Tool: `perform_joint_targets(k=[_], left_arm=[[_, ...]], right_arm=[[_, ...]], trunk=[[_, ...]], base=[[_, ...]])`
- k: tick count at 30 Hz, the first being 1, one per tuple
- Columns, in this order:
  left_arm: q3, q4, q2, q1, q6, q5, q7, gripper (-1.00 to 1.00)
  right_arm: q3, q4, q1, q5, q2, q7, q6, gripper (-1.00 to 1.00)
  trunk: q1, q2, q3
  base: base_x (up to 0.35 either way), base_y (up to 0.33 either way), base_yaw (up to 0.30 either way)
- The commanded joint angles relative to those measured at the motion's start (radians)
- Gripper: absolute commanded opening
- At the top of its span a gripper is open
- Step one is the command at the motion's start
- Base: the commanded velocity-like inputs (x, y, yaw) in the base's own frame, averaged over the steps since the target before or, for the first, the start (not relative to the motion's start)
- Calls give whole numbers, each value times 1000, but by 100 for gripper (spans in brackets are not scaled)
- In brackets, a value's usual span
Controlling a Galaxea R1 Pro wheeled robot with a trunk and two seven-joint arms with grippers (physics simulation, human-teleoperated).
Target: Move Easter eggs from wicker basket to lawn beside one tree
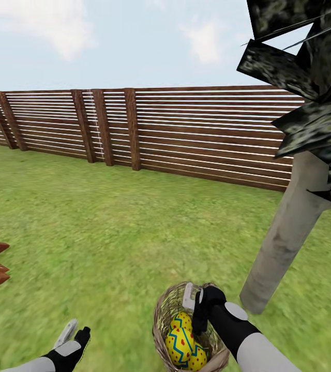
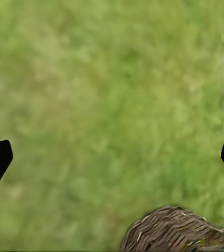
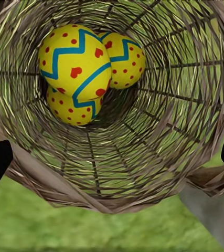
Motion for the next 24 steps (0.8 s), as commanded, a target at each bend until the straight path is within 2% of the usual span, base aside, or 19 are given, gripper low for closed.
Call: perform_joint_targets(k=[1,3,5,9,11,15,18,24], left_arm=[[2,-13,16,-2,-2,-1,-50,100],[3,-51,43,-5,6,-1,-115,100],[4,-123,72,-7,71,0,-162,100],[2,-378,97,-7,358,-2,-193,100],[0,-460,99,-6,431,-4,-193,100],[-1,-517,100,-6,479,-2,-199,100],[-1,-519,100,-6,484,-2,-200,100],[-1,-515,100,-5,487,-4,-197,100]], right_arm=[[2,-1,-1,6,0,6,3,100],[1,-1,-1,6,-1,5,3,100],[-1,-1,-1,6,-3,5,3,100],[-10,0,-1,6,-9,4,-1,100],[-29,0,-1,6,-10,4,-2,100],[-77,1,-1,6,-5,4,-3,100],[-88,1,-1,6,-4,3,-2,100],[-87,-7,2,7,2,-3,-2,100]], trunk=[[0,0,-1],[0,0,-1],[0,0,-1],[0,0,-1],[0,0,-1],[0,0,-1],[0,0,-1],[23,-42,-20]], base=[[0,0,0],[0,0,0],[0,0,0],[0,0,0],[0,0,0],[0,0,0],[0,0,0],[0,0,0]])
